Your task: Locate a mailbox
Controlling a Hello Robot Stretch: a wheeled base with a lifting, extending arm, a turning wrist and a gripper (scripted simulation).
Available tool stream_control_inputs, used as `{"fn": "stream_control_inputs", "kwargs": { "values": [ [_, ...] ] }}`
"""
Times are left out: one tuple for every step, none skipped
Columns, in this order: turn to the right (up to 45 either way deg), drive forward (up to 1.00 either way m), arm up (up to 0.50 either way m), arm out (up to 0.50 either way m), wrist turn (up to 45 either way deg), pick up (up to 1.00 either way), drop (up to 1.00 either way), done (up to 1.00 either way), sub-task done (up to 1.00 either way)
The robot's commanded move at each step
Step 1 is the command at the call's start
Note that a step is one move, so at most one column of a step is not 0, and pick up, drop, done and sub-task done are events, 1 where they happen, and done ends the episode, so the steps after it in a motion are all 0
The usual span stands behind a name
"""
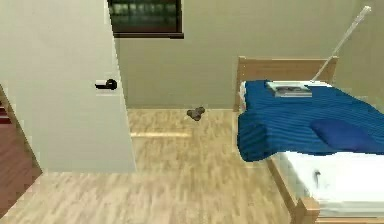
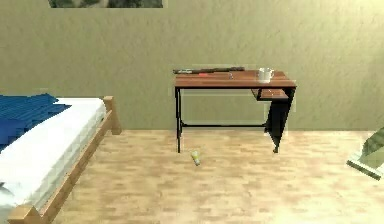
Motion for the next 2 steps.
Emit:
{"fn": "stream_control_inputs", "kwargs": {
  "values": [
    [-45.0, 0.00, 0.00, 0.00, 0.0, 0.00, 0.00, 0.00, 0.00],
    [-24.0, 0.00, 0.00, 0.00, 0.0, 0.00, 0.00, 0.00, 0.00]
  ]
}}
